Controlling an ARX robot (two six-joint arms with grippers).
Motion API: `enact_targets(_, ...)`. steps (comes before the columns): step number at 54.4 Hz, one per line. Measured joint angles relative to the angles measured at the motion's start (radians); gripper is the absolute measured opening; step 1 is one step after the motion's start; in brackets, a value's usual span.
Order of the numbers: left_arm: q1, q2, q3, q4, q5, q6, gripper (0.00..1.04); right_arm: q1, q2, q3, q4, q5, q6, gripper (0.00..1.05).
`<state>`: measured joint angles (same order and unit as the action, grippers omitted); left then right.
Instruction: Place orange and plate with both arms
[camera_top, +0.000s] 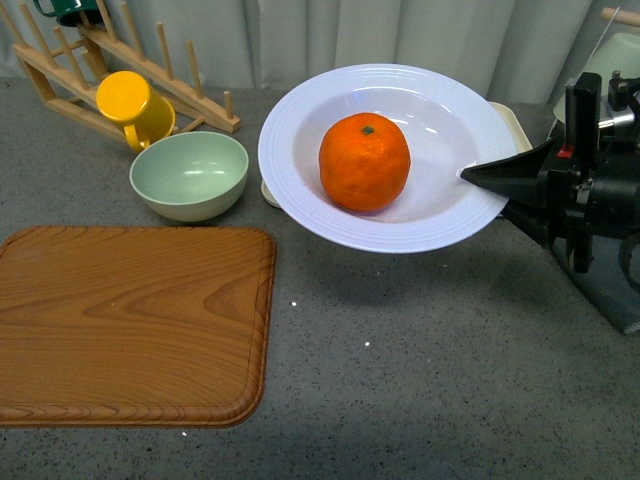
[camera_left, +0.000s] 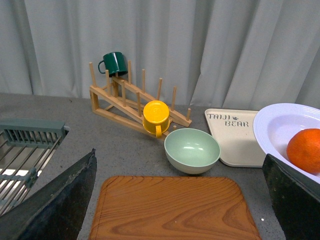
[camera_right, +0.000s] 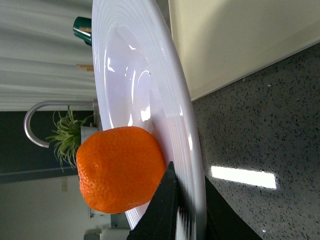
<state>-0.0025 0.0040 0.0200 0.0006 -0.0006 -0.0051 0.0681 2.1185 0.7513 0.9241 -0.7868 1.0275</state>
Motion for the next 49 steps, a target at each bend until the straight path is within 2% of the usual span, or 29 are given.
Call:
enact_targets(15,0.0,0.0,0.0,0.0,0.0,0.0,0.98,0.038,0.108,0.096,0.108,0.134,0.163,0.03)
enact_targets(27,0.0,0.0,0.0,0.0,0.0,0.0,0.98,0.055,0.141,0.185,0.038,0.253,0.171,0.03)
enact_targets(37,0.0,0.0,0.0,0.0,0.0,0.0,0.98,0.074,0.196,0.266,-0.012,0.422,0.184,0.03)
enact_targets(49,0.0,0.0,0.0,0.0,0.0,0.0,0.98,0.106,0.265,0.335,-0.037,0.484,0.225,0.03)
